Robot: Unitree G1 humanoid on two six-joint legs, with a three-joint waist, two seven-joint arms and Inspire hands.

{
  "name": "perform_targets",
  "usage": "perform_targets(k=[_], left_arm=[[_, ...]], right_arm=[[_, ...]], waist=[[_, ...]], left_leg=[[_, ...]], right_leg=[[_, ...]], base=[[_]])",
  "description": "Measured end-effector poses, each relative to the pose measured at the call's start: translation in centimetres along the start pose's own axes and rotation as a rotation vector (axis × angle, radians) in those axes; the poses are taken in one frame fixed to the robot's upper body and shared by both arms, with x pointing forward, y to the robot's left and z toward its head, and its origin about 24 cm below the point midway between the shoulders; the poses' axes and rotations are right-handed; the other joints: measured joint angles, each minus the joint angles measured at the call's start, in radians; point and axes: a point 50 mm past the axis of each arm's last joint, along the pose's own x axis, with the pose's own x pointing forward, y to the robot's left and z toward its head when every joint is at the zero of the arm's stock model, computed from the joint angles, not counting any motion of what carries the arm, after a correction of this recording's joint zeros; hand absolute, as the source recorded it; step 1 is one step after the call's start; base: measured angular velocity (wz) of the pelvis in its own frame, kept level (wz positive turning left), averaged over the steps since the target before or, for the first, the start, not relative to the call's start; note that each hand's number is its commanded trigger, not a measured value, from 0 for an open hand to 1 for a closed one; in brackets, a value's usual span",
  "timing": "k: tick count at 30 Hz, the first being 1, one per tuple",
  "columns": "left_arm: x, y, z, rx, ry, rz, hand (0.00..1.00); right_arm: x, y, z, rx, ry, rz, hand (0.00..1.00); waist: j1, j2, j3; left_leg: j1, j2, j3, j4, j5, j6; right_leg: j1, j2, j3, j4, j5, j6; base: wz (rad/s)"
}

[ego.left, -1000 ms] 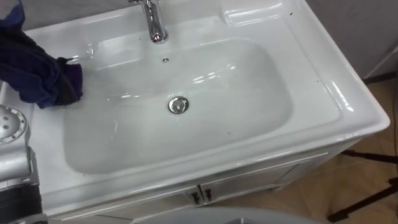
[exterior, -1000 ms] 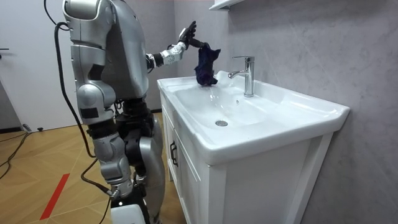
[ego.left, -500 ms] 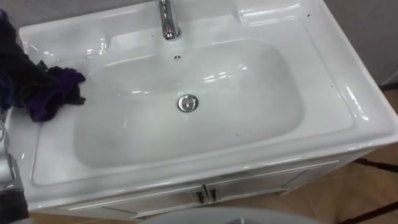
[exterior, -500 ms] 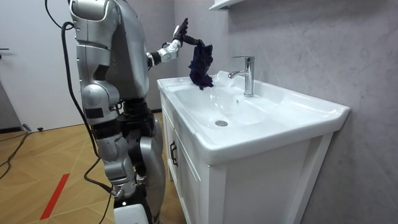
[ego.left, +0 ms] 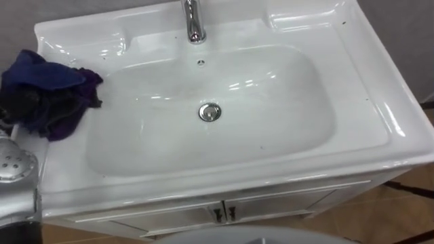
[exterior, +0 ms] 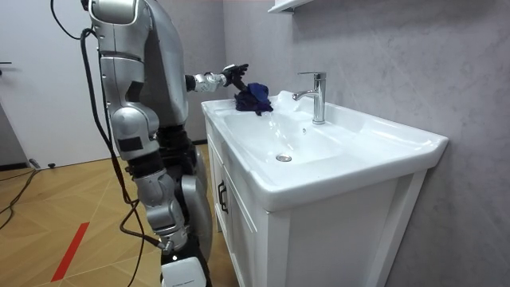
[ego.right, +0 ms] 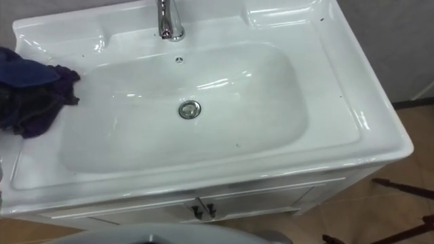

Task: Wipe basin

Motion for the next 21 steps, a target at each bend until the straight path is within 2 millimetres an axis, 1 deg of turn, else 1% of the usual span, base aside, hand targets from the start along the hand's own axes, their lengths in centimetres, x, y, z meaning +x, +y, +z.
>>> perform_targets(k=[3, 5, 8, 9, 11, 14, 16, 20, 21], left_arm=[[-0.4, -1.1, 0.0, -0.016, 0.005, -0.065, 0.00], [-0.6, -1.7, 0.1, -0.025, 0.006, -0.106, 0.00], [-1.0, -2.5, 0.1, -0.040, 0.012, -0.164, 0.00], [-1.2, -2.8, 0.1, -0.056, 0.015, -0.185, 0.00], [-1.3, -3.2, 0.5, -0.073, 0.006, -0.219, 0.00], [-1.5, -3.6, 1.2, -0.120, -0.014, -0.277, 0.00], [-1.6, -3.8, 2.3, -0.155, -0.054, -0.319, 0.00], [-1.8, -4.0, 3.8, -0.186, -0.111, -0.365, 0.00], [-1.9, -4.0, 4.0, -0.185, -0.121, -0.375, 0.00]], right_arm=[[0.0, -0.3, 0.2, 0.010, -0.007, -0.004, 0.00], [0.0, -0.2, 0.4, 0.004, -0.012, 0.001, 0.00], [0.0, -0.1, 0.9, 0.004, -0.034, 0.011, 0.00], [0.1, 0.0, 1.1, 0.004, -0.043, 0.014, 0.00], [0.1, 0.0, 1.3, 0.004, -0.055, 0.020, 0.00], [0.0, 0.0, 1.7, 0.004, -0.074, 0.022, 0.00], [0.0, 0.0, 1.8, 0.004, -0.087, 0.022, 0.00], [0.0, 0.0, 1.8, 0.003, -0.094, 0.019, 0.00], [0.0, -0.1, 1.4, 0.003, -0.085, 0.015, 0.00]], waist=[[-0.005, 0.005, 0.0021], [-0.018, 0.005, 0.0040], [-0.028, 0.003, 0.0063], [-0.040, 0.000, 0.0074], [-0.042, -0.003, 0.0077], [-0.045, -0.005, 0.0081], [-0.048, -0.006, 0.0082], [-0.055, -0.003, 0.0061], [-0.059, -0.001, 0.0049]], left_leg=[[0.002, 0.000, 0.000, 0.000, 0.000, 0.000], [0.002, 0.000, 0.000, 0.000, 0.000, 0.000], [0.003, 0.000, 0.002, 0.000, 0.000, 0.000], [0.003, 0.000, 0.003, 0.000, 0.000, 0.000], [0.000, -0.001, 0.006, -0.001, 0.000, 0.000], [0.000, -0.001, 0.015, -0.001, 0.000, 0.000], [-0.001, -0.001, 0.018, 0.000, 0.000, 0.000], [0.003, -0.001, 0.019, 0.000, 0.000, 0.000], [0.004, -0.001, 0.020, 0.000, 0.000, 0.000]], right_leg=[[0.001, -0.001, 0.000, 0.001, 0.000, 0.000], [0.004, -0.001, -0.001, 0.000, 0.000, 0.001], [0.003, -0.001, 0.002, 0.000, -0.001, 0.001], [0.003, -0.001, 0.002, 0.000, -0.002, 0.001], [-0.004, -0.001, 0.006, 0.002, -0.002, 0.001], [-0.007, 0.000, 0.014, 0.002, -0.002, 0.001], [-0.009, 0.000, 0.016, 0.001, -0.002, 0.001], [-0.007, 0.000, 0.017, 0.001, -0.001, 0.001], [-0.005, 0.001, 0.017, 0.001, -0.001, 0.001]], base=[[0.02], [0.00], [-0.01], [0.00], [-0.06], [-0.09], [0.00], [0.00], [0.00]])
